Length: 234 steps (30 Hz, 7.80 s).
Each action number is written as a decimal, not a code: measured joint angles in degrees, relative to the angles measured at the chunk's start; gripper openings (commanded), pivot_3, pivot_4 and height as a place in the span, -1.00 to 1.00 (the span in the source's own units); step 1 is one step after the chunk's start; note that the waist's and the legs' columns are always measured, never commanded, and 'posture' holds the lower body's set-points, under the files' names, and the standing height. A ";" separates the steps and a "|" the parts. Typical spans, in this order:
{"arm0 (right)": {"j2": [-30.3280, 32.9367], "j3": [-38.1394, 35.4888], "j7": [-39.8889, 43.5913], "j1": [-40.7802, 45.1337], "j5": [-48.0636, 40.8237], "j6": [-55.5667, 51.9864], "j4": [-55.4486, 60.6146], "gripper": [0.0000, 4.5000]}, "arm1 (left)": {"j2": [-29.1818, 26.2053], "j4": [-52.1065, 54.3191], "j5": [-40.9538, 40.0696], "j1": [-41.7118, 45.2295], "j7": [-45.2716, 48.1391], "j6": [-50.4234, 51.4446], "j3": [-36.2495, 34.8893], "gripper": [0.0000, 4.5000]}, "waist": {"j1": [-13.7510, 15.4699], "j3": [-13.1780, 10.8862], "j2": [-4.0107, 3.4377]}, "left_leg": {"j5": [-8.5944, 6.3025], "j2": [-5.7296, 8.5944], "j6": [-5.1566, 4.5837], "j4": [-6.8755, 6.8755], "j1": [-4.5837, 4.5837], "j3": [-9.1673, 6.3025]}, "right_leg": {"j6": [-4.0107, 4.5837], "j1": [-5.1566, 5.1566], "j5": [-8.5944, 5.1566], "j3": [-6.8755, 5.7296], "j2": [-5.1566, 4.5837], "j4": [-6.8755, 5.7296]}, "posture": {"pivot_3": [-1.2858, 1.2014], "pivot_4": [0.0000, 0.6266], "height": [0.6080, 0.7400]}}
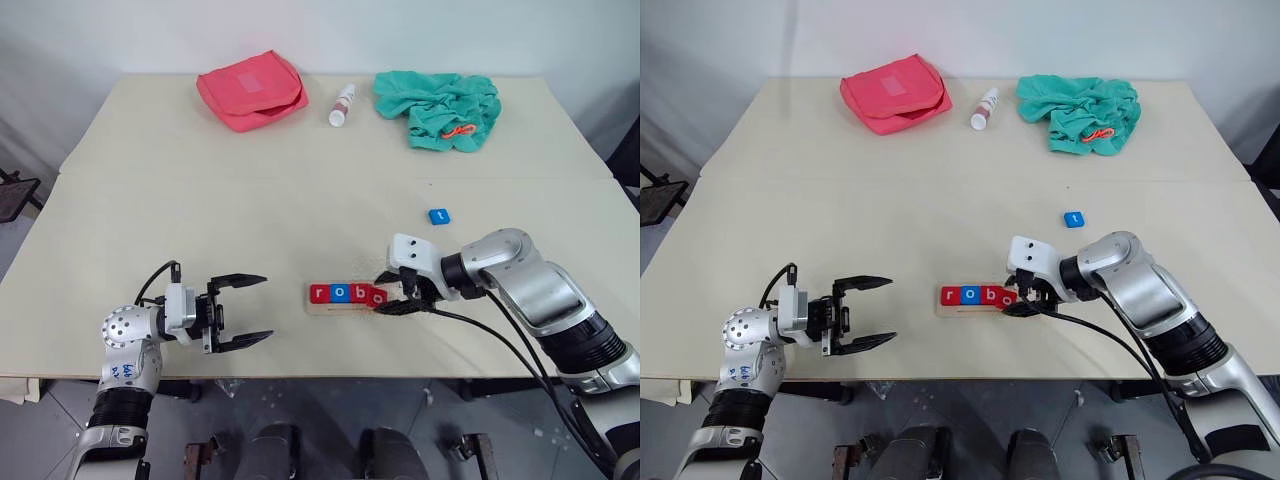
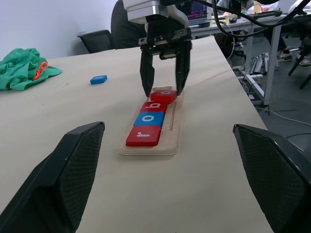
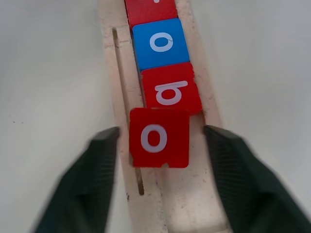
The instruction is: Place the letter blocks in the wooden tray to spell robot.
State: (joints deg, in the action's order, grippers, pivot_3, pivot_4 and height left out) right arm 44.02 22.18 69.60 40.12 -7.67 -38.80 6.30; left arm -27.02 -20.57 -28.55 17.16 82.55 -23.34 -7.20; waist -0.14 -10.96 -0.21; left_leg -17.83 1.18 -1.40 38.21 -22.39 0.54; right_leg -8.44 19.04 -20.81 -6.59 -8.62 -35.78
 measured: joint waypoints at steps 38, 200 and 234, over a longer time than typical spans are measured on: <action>1.71 -6.26 -5.44 -9.30 -12.07 -9.99 13.75 -0.99 | 0.81 -2.46 0.10 2.08 0.48 -0.84 0.52 1.00 | 0.10 0.00 0.01 | 0.00 0.00 0.00 -0.01 0.00 -0.01 | 0.00 -0.01 0.00 0.00 0.00 0.00 | 0.03 -0.52 1.00; -15.90 -26.61 -37.15 13.27 0.52 22.77 -57.97 0.99 | -0.76 4.09 -0.05 -4.07 -2.40 -0.35 -1.31 1.00 | -1.55 0.01 0.01 | 0.02 -0.05 0.00 -0.17 -0.05 0.11 | 0.00 0.27 0.00 0.06 0.00 -0.20 | 0.03 -0.52 1.00; -20.67 -39.36 -53.57 -25.70 -11.09 -14.80 19.10 -0.34 | -1.18 -5.71 -1.61 2.71 3.45 -0.81 -1.91 1.00 | -0.69 0.01 -0.02 | 0.02 0.00 0.01 -0.15 -0.31 0.07 | 0.00 0.52 0.00 0.18 0.01 -0.24 | 0.03 -0.52 1.00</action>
State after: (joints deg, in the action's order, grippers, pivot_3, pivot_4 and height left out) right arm 23.35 -17.18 16.03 14.41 -18.76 -53.60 25.40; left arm -28.21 -26.28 -30.17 19.87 86.00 -24.15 -9.11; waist -0.83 -10.95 -0.22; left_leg -17.81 1.19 -1.40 38.06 -22.70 0.61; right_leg -8.44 19.56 -20.81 -6.41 -8.61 -36.02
